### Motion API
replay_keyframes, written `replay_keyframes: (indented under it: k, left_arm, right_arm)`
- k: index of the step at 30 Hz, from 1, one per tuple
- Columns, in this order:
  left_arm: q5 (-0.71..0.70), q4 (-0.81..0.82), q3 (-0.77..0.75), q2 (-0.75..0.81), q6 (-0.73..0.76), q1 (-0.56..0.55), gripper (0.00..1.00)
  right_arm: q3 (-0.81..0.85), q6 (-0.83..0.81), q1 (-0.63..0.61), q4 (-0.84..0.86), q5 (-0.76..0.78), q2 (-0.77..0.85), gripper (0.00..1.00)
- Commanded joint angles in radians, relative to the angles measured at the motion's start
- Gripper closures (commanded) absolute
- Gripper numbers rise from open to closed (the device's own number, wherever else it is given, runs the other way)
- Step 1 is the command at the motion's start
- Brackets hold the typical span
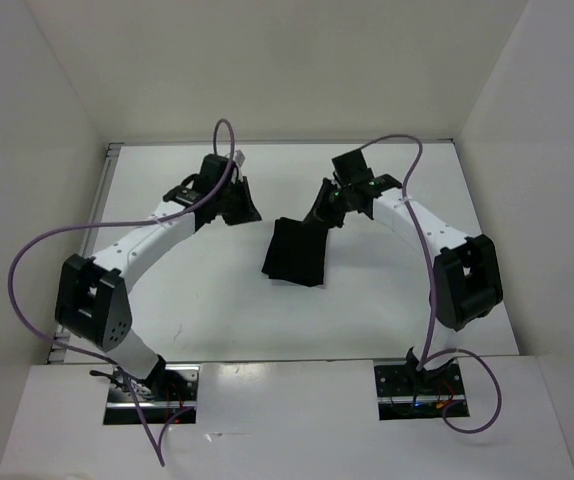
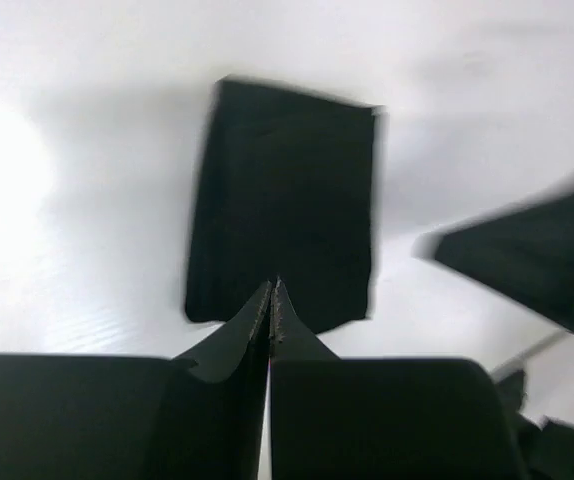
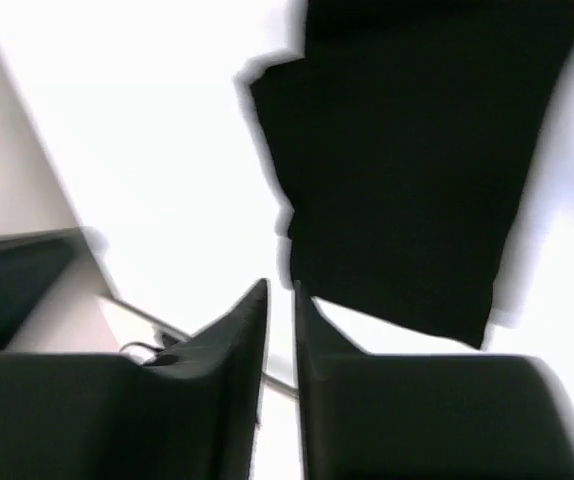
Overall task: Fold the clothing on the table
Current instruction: Fold the skirt
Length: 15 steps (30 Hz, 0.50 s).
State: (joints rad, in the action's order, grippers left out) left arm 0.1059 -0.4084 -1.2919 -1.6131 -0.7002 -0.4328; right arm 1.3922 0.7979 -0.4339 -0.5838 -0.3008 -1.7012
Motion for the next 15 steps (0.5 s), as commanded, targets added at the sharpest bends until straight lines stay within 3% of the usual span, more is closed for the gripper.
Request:
replay_keyframes:
  k: [1,7,9,13,15]
  left_arm:
    - [0.196,-0.003,-0.032,0.056,0.080,0.011,0.97]
    - [0.426,0.171,0.132,0.029,0.057,-0.014,0.97]
    - [0.436,0.171,0.147,0.019,0.057,-0.024,0.84]
    - [0.376,0.171,0.213,0.019,0.068,-0.024,0.56]
    - [0.350,0.171,0.265,0.019,0.068,-0.024,0.48]
  right_arm:
    - [-0.126,0.003,-0.008,0.001,0.052,0.006,0.85]
    - [-0.139,-0.017,-0.008,0.012,0.075,-0.038,0.83]
    - [-0.130,-0.028,-0.008,0.012,0.075,-0.064,0.75]
    - [-0.099,-0.039,0.001,0.002,0.098,-0.084,0.75]
    - [-0.087,-0.051,0.001,0.002,0.107,-0.116,0.75]
